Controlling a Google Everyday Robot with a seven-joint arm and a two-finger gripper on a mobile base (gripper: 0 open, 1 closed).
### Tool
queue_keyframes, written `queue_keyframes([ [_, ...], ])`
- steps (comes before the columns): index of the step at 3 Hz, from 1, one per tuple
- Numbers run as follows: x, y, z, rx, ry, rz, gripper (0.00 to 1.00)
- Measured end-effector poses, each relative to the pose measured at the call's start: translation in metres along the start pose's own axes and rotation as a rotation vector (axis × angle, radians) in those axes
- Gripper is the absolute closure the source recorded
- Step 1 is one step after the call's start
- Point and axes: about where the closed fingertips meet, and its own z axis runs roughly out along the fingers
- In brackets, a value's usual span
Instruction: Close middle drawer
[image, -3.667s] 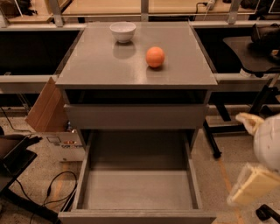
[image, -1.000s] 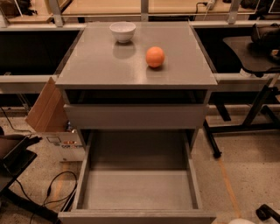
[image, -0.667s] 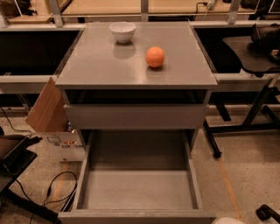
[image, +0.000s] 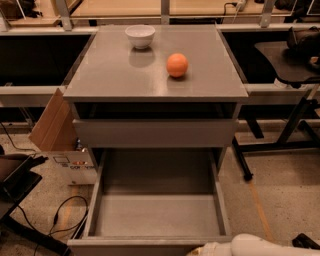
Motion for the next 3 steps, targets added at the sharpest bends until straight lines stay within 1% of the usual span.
queue_keyframes([
  [1,-0.03,-0.053,-0.016,0.073,0.0,-0.064,1.0],
  [2,-0.054,-0.097,-0.033,0.134,-0.007,-0.097,1.0],
  [3,-0.076,-0.136,-0.039,0.175,-0.036,-0.099,1.0],
])
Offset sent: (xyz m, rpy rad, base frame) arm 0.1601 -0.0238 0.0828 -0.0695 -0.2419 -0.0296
